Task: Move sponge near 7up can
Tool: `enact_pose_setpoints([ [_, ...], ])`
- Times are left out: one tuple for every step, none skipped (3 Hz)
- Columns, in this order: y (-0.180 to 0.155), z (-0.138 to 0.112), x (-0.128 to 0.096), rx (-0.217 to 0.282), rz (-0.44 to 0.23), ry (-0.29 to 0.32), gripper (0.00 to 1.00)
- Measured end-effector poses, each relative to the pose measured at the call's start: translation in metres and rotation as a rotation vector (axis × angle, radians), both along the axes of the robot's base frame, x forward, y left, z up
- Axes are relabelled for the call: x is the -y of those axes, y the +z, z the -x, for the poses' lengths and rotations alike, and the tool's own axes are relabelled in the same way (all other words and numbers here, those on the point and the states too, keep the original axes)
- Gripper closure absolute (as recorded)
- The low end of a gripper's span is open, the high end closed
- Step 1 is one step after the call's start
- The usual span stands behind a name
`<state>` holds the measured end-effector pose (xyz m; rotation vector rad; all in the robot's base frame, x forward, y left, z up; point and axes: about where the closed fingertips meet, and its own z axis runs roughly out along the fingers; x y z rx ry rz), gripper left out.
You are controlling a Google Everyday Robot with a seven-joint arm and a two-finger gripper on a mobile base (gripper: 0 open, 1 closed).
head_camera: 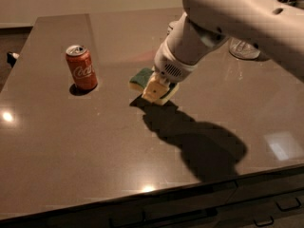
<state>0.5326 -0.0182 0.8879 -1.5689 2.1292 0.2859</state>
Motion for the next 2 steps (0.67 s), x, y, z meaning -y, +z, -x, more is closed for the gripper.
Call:
enact_pose_setpoints([
  [0.006,-0.040,0.026,0.007,0.038,-0.130,1.00],
  [0.001,-0.078,0.049,-0.011,0.079,-0.237,1.00],
])
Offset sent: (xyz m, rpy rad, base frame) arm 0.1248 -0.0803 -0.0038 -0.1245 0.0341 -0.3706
